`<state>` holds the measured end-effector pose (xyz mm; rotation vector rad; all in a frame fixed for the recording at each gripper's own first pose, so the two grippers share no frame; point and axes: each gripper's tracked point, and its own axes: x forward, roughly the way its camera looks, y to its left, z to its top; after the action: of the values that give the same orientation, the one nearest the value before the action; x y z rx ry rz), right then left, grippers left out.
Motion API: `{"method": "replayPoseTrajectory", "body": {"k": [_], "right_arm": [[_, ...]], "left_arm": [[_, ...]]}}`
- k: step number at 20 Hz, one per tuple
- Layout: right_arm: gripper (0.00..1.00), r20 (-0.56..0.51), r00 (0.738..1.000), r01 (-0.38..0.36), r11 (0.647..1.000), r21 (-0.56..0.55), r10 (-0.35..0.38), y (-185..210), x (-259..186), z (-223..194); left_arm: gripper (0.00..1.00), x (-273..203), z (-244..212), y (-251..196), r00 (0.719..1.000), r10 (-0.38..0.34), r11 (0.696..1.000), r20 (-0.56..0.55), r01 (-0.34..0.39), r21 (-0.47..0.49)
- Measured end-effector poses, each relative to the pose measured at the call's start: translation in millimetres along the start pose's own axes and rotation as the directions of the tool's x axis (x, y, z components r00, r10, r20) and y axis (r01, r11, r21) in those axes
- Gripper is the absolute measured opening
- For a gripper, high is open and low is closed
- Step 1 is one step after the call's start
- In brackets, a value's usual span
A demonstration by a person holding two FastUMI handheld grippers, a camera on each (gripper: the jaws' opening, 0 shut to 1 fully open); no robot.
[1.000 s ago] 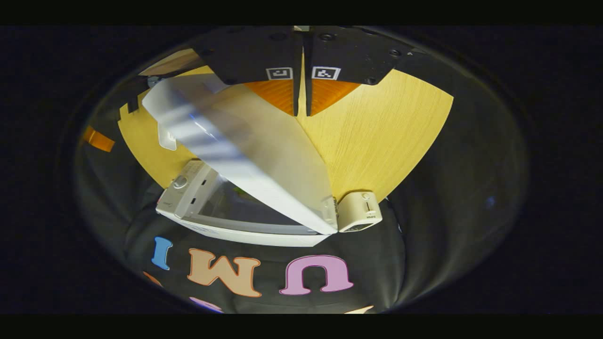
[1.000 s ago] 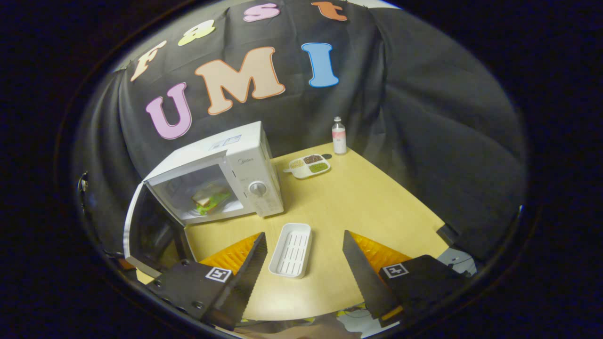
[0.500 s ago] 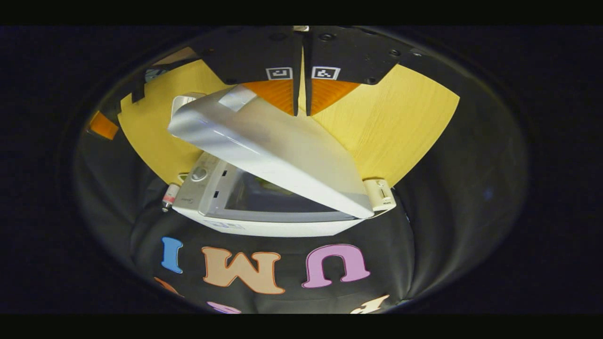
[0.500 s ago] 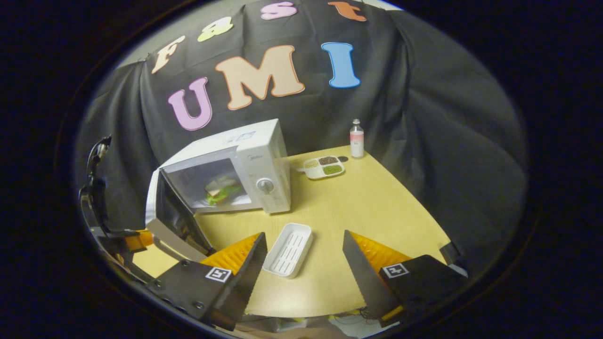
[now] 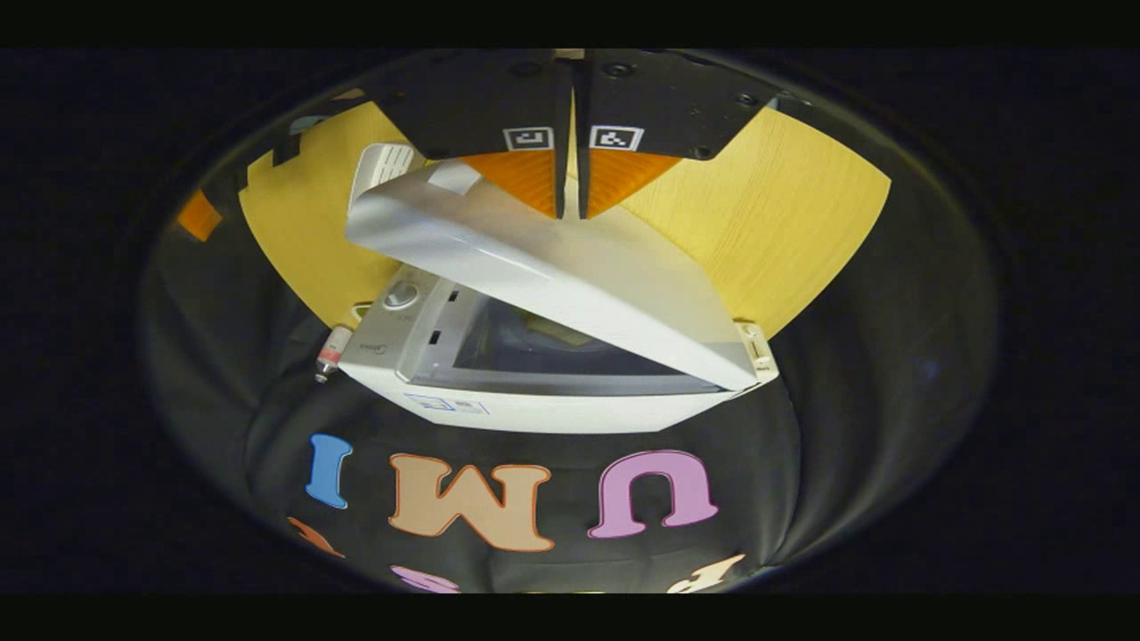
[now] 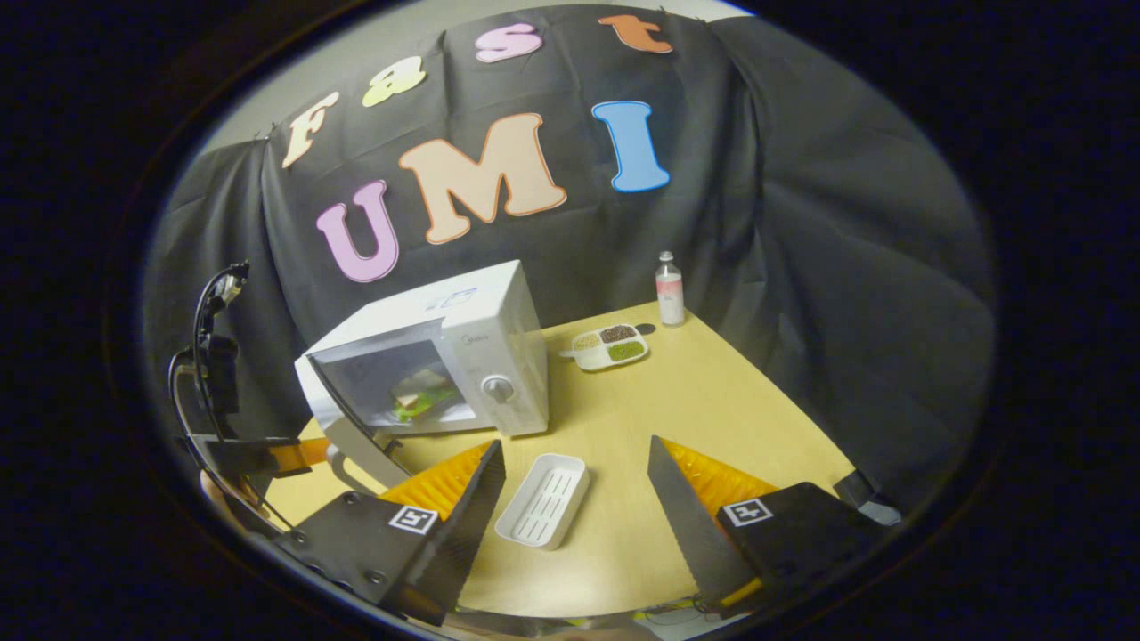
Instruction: Open the microwave oven with the left hand, put the food in, and close the microwave oven.
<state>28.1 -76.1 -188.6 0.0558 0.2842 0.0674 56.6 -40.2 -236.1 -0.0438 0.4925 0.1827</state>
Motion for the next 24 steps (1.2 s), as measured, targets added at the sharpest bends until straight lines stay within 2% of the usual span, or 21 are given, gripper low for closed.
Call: {"method": "replayPoseTrajectory", "body": {"k": [1,3,4,15,16,24], "right_arm": [[0.99,0.006,1.0,0.003,1.0,0.006,-0.003,-1.5,1.2,2.8],[0.99,0.022,1.0,0.007,1.0,0.025,-0.008,-4.8,2.3,7.9],[0.91,0.027,1.0,0.008,0.999,0.04,-0.009,-5.6,3.5,10.6],[0.91,0.02,0.999,0.027,0.996,0.09,-0.029,-16.9,11.2,12.2],[1.0,0.015,0.999,0.031,0.995,0.092,-0.032,-18.8,12.1,11.7],[0.99,-0.054,0.998,0.024,0.998,0.054,-0.021,-15.8,22.0,-2.1]], "left_arm": [[0.02,3.9,2.0,-6.9,1.0,-0.015,1.0,0.001,0.015,0.005],[0.01,13.0,8.4,-17.9,0.999,-0.035,0.999,0.005,0.035,0.02],[0.0,17.7,11.9,-23.1,0.999,-0.04,0.999,0.01,0.04,0.027],[0.01,69.2,41.8,-59.3,0.998,-0.055,0.998,0.043,0.053,0.031],[0.0,72.6,46.4,-60.1,0.997,-0.054,0.998,0.051,0.053,0.033],[0.0,86.3,75.7,-61.9,0.994,-0.03,0.998,0.105,0.024,0.06]]}}
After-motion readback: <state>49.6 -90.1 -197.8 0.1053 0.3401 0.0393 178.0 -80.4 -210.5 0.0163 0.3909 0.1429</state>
